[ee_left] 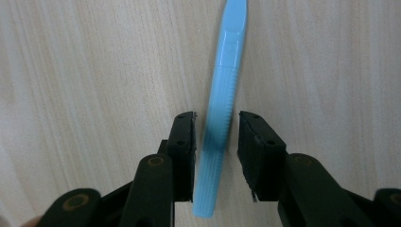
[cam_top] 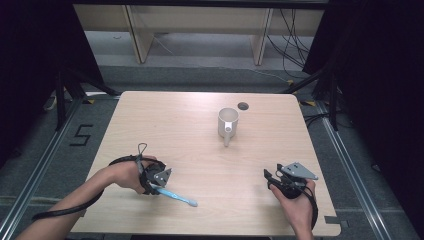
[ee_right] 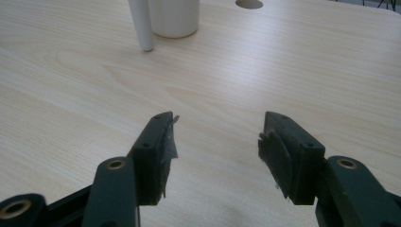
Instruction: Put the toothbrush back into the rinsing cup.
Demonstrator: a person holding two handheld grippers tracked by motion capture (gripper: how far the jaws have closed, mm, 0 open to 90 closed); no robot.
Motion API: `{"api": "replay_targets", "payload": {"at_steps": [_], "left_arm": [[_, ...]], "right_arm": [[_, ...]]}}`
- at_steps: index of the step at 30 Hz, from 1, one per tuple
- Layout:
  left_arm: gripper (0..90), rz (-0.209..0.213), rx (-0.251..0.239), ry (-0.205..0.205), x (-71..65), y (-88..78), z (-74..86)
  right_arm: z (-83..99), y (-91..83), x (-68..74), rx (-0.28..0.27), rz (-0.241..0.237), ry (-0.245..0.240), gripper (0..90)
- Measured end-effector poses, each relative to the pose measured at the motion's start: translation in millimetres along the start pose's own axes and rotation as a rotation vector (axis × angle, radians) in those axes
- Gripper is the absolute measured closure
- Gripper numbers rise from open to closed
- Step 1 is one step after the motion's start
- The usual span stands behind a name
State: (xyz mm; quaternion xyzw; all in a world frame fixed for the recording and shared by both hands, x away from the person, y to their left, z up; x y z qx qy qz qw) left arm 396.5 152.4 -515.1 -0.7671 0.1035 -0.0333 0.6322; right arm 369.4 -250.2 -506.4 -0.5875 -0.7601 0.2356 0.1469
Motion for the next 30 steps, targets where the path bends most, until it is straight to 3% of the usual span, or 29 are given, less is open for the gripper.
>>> {"api": "replay_targets", "payload": {"at_steps": [4,5,6,7,11,23,30], "left_arm": [[66.8,0.01,0.024,0.011,0.7,-0.6,-2.6],[66.9,0.014,0.027,0.012,0.6,-0.6,-3.3],[67.0,0.014,0.027,0.012,0.6,-0.6,-3.3],[67.3,0.019,0.04,0.02,0.9,-0.7,-4.3],[67.9,0.031,0.053,0.025,1.3,0.1,-5.5],[70.3,0.063,0.078,0.036,3.5,4.7,-8.9],[72.2,0.054,0.074,0.039,4.6,6.1,-10.6]], "right_arm": [[-0.7,0.0,0.6,-0.001,-0.002,-0.004,45.2],[-1.5,0.8,-2.0,-0.018,0.005,-0.035,45.2],[-1.5,0.8,-2.0,-0.018,0.005,-0.035,45.2],[-0.5,-0.1,0.5,0.0,-0.003,-0.003,45.1],[0.1,-0.4,1.2,0.006,-0.005,0.01,45.1],[-0.2,0.8,1.3,-0.004,-0.01,0.002,45.0],[0.1,0.0,1.2,0.004,-0.007,0.0,44.8]]}}
Point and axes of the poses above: each handheld gripper's, and its own axes: y roughly forward along the jaws, z roughly out of its underside, x roughly to its left, the point moved 4 cm from there along y, roughly forward along the jaws, and after that the axes turned 7 degrees about z, right-handed, at the moved point
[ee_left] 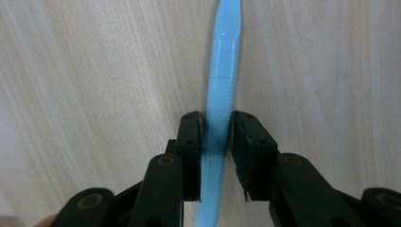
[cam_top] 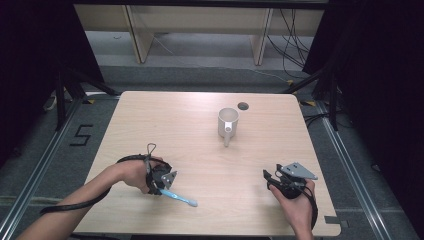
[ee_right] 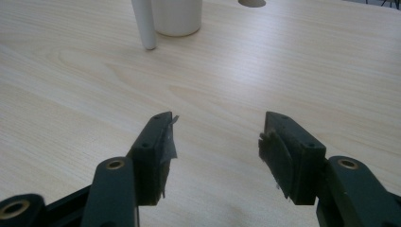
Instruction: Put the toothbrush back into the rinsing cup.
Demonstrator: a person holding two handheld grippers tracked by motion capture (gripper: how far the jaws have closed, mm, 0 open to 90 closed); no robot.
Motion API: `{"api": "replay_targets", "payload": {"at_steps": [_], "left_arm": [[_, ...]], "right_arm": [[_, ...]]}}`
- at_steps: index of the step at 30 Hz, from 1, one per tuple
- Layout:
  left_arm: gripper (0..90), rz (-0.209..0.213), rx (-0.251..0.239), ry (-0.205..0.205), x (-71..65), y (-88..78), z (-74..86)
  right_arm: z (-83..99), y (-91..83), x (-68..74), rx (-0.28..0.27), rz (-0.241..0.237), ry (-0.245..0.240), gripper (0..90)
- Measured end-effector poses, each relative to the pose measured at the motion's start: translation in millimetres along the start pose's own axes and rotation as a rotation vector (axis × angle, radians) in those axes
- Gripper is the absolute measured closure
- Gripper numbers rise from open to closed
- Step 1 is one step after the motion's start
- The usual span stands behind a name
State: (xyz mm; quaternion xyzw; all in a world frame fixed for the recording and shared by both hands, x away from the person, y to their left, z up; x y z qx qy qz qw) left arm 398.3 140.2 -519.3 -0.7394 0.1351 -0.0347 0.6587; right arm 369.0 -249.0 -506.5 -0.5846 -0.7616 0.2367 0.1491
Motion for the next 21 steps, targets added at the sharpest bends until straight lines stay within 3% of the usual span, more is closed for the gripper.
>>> {"api": "replay_targets", "payload": {"at_steps": [4,5,6,7,13,18,21], "left_arm": [[72.9,0.002,0.01,0.002,-0.1,0.3,-0.7],[73.3,0.002,0.015,0.005,-0.3,0.3,-1.0],[73.6,0.002,0.015,0.005,-0.3,0.3,-1.0],[73.9,0.0,0.023,0.008,-0.7,0.4,-1.8],[76.0,-0.002,0.065,0.026,-0.5,0.2,-4.5],[77.4,0.0,0.074,0.018,-1.4,1.3,-6.5],[78.0,-0.002,0.086,0.022,-1.7,1.1,-7.9]], "right_arm": [[0.0,0.1,0.1,0.0,-0.001,-0.003,44.8],[-0.7,1.0,-2.7,-0.015,0.008,-0.037,44.7],[-0.7,1.0,-2.7,-0.015,0.008,-0.037,44.7],[0.3,0.2,0.1,0.003,0.001,-0.004,44.7],[0.3,1.7,-0.8,-0.003,-0.008,-0.014,44.5],[1.6,0.5,1.3,0.019,-0.007,0.004,44.4],[1.5,1.3,0.0,0.008,-0.003,-0.008,44.4]]}}
Point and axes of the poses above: each handheld gripper's, and its own axes: y roughly forward along the jaws, z roughly out of its underside, x roughly to its left, the point moved 4 cm from there along y, roughly forward along the jaws, and after that the axes turned 7 degrees about z, right-handed, at the moved point
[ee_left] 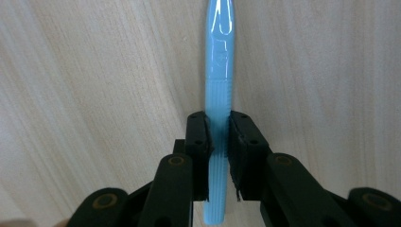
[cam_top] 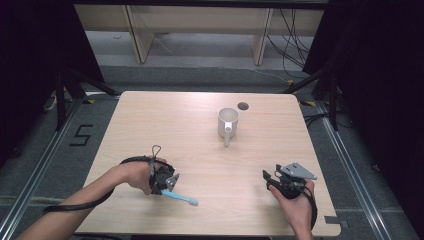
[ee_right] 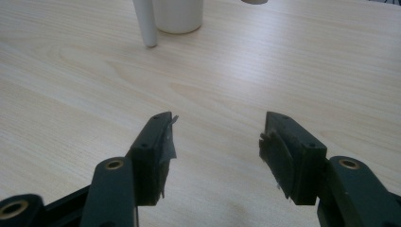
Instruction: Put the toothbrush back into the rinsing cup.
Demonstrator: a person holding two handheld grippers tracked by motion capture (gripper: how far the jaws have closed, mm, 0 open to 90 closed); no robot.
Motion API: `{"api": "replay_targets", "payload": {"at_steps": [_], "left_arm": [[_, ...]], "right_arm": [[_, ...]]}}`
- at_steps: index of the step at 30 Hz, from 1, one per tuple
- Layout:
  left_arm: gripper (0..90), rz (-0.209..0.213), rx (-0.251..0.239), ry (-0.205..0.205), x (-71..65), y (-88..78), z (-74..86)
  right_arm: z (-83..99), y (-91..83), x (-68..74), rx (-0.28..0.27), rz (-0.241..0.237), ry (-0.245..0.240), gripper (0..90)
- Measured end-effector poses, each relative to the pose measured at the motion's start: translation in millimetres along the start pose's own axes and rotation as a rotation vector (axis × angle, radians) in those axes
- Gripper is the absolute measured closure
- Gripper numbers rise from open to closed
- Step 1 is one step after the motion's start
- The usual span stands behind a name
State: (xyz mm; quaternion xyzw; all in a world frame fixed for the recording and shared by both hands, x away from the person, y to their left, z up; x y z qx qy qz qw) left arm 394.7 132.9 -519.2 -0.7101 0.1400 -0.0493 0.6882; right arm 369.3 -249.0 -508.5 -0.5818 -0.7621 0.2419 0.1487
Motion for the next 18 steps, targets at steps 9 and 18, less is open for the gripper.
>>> {"api": "replay_targets", "payload": {"at_steps": [9,18], "left_arm": [[78.4,0.003,-0.026,-0.013,-1.7,-0.3,0.7],[78.4,-0.007,-0.109,-0.023,-3.7,-6.9,2.6]], "right_arm": [[-0.5,1.2,-3.6,-0.022,0.011,-0.03,44.3],[0.0,1.4,-2.7,-0.007,0.007,-0.024,44.2]]}}
Point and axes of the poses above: each handheld gripper's, and its own axes: y roughly forward along the jaws, z roughly out of its underside, x roughly to its left, the point moved 4 cm from there along y, roughly forward along the jaws, and after that the axes turned 7 degrees about z, right-handed, at the moved point
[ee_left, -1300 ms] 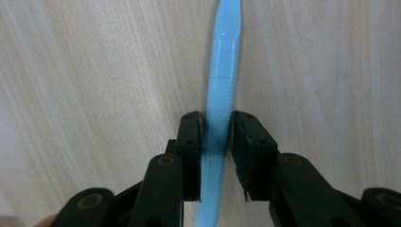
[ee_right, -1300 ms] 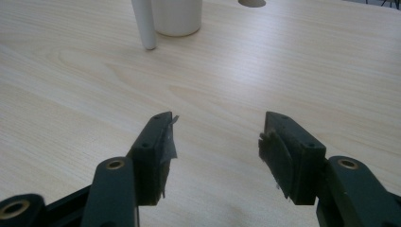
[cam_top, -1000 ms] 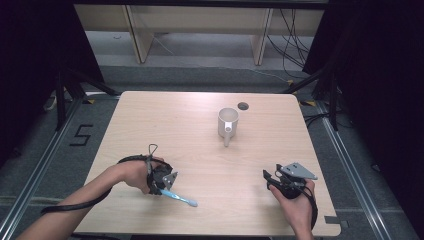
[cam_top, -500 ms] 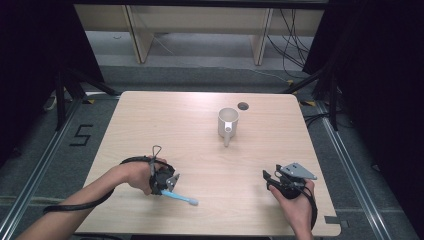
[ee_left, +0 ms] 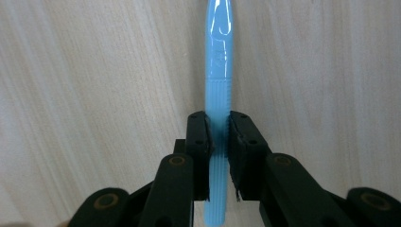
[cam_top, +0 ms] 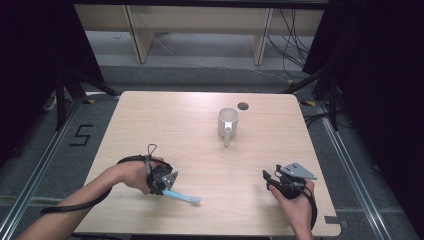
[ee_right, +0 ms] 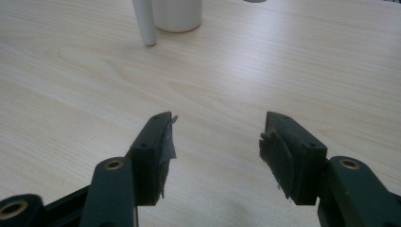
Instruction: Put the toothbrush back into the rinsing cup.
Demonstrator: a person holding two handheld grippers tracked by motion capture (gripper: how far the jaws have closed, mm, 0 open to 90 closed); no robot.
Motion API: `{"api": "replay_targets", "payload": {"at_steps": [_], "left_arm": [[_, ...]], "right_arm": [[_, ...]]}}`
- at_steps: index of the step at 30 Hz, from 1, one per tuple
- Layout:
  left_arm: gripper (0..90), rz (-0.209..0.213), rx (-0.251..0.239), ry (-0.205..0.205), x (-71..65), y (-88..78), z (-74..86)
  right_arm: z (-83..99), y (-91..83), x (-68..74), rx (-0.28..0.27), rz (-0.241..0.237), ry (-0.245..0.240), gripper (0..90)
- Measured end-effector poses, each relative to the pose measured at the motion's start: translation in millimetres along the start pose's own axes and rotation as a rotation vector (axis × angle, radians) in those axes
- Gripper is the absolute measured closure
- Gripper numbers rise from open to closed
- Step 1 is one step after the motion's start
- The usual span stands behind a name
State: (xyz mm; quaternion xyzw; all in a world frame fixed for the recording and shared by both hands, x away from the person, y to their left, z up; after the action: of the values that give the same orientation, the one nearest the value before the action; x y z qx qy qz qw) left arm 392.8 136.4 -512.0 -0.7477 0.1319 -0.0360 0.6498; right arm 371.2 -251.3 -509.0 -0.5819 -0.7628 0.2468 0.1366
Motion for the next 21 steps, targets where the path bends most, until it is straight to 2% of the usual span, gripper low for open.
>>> {"api": "replay_targets", "payload": {"at_steps": [2,6,8,9,10,11,12,15,17,18,21], "left_arm": [[78.4,-0.004,-0.009,-0.004,-0.3,-0.9,0.0],[78.4,-0.021,-0.062,-0.01,-1.3,-5.7,-0.8],[78.4,-0.032,-0.092,-0.02,-1.8,-7.5,-1.4],[78.4,-0.032,-0.092,-0.02,-1.8,-7.5,-1.4],[78.4,-0.049,-0.124,-0.025,-1.6,-9.5,-1.8],[78.4,-0.049,-0.124,-0.025,-1.6,-9.5,-1.8],[78.4,-0.064,-0.154,-0.021,-0.9,-12.3,-2.1],[78.5,-0.082,-0.193,-0.021,-1.8,-15.8,-2.4],[78.5,-0.086,-0.189,-0.01,-1.5,-17.5,-1.9],[78.5,-0.093,-0.211,-0.017,-2.0,-18.9,-1.5],[78.5,-0.104,-0.231,-0.022,-1.9,-20.7,-0.9]], "right_arm": [[0.0,0.0,0.1,0.0,0.0,-0.001,44.3],[0.1,0.1,-0.1,-0.003,0.001,0.0,44.3],[0.9,-0.5,2.1,0.011,-0.004,0.029,44.3],[0.9,-0.5,2.1,0.011,-0.004,0.029,44.3],[0.6,0.0,0.5,0.002,0.0,0.01,44.3],[0.6,0.0,0.5,0.002,0.0,0.01,44.3],[1.0,-0.4,2.3,0.011,-0.005,0.03,44.3],[1.0,-0.3,2.5,0.009,-0.005,0.031,44.3],[1.0,-0.2,2.5,0.009,-0.004,0.031,44.3],[0.3,1.1,0.2,-0.011,0.004,0.002,44.3],[0.4,1.2,0.6,-0.01,0.003,0.003,44.4]]}}
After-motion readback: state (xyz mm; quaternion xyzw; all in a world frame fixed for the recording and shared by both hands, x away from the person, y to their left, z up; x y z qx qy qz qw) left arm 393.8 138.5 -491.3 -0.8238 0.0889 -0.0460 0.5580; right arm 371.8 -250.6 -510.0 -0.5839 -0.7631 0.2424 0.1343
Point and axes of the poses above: each handheld gripper's, and its own axes: y roughly forward along the jaws, z roughly out of its underside, x roughly to its left, the point moved 4 cm from there along y, roughly forward along the jaws, and after that the axes turned 7 degrees about z, right-handed, at the moved point
